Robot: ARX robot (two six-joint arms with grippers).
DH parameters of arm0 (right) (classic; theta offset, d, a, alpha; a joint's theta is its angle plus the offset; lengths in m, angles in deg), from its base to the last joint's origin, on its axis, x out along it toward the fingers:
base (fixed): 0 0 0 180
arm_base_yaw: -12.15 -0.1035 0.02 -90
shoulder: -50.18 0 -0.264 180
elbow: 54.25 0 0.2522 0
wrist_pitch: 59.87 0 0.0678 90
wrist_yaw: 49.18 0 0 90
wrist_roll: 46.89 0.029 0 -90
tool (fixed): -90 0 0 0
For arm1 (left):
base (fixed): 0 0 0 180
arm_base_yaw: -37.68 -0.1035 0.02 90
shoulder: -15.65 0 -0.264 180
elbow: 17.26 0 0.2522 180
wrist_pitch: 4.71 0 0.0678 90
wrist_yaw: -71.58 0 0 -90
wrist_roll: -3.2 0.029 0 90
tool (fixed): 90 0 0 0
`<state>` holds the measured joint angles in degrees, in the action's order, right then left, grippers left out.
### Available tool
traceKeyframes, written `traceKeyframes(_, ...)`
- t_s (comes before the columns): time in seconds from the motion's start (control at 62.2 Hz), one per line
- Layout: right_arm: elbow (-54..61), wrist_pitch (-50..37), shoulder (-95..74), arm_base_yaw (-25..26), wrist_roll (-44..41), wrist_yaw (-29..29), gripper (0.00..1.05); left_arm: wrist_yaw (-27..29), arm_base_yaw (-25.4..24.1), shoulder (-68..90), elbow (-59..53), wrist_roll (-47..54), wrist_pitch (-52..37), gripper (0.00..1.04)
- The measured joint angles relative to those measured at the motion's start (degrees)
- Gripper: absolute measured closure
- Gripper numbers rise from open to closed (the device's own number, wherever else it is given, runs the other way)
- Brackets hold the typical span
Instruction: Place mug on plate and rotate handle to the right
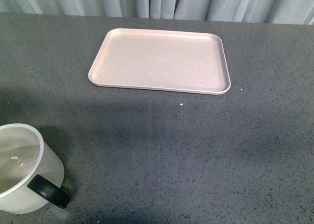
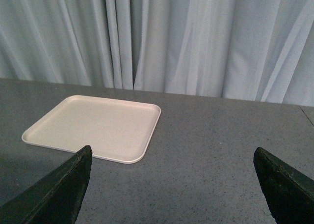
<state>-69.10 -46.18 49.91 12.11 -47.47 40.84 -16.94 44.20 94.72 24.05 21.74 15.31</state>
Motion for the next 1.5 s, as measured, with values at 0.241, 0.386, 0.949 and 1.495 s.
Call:
traceKeyframes(0.241, 0.0, 0.0, 0.0, 0.0, 0.0, 0.0, 0.09, -2.2, 3.6, 4.2, 1.7, -5.0, 0.7, 0.51)
traceKeyframes(0.386, 0.0, 0.0, 0.0, 0.0, 0.0, 0.0, 0.09, -4.4, 5.1, 5.0, 3.1, -10.1, 2.7, 0.75)
traceKeyframes(0.949, 0.0, 0.0, 0.0, 0.0, 0.0, 0.0, 0.09, -5.3, 14.9, 17.2, 33.9, -21.9, 13.1, 1.03)
traceKeyframes(1.495, 0.0, 0.0, 0.0, 0.0, 0.0, 0.0, 0.09, -5.6, 20.5, 47.7, 74.4, -17.7, 25.4, 1.03)
